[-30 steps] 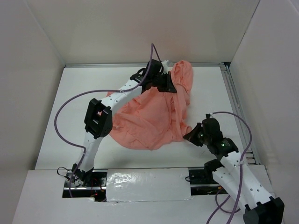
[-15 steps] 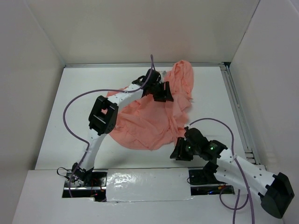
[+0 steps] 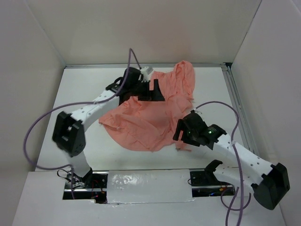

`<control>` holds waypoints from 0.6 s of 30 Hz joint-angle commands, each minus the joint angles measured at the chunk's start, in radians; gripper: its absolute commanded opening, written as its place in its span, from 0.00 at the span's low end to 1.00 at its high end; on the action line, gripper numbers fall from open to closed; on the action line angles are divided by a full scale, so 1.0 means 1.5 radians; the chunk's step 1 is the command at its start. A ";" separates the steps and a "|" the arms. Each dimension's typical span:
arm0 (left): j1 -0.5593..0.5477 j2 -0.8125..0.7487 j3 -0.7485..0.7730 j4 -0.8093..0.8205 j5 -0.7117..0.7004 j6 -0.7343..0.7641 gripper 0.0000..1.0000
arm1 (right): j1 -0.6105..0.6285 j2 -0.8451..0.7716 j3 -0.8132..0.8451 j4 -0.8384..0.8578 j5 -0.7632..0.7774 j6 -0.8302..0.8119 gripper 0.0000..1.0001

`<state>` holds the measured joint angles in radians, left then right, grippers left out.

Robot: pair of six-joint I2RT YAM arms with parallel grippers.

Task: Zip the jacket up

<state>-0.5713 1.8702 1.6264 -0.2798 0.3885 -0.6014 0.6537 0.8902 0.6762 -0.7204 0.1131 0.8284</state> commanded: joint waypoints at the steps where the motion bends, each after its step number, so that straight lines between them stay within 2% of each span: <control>1: 0.010 -0.161 -0.191 0.024 -0.017 0.009 0.99 | -0.011 0.068 0.010 -0.060 0.064 -0.017 0.88; 3: 0.015 -0.255 -0.319 0.045 -0.011 -0.005 0.99 | -0.006 0.091 0.007 -0.042 0.070 -0.029 0.86; 7: 0.014 -0.356 -0.480 0.072 -0.010 -0.031 0.99 | 0.005 0.154 0.014 0.009 0.066 -0.061 0.83; 9: 0.014 -0.363 -0.511 0.081 -0.013 -0.033 0.99 | 0.009 0.175 0.019 0.019 0.072 -0.064 0.80; 12: 0.021 -0.346 -0.544 0.103 0.011 -0.040 0.99 | 0.013 0.228 0.020 0.049 0.061 -0.076 0.64; 18: 0.043 -0.295 -0.560 0.138 0.041 -0.037 0.99 | 0.036 0.305 0.044 0.095 0.007 -0.070 0.46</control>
<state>-0.5282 1.4101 0.7776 -0.1600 0.4107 -0.6445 0.6846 1.3262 0.6880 -0.6586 0.1619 0.7300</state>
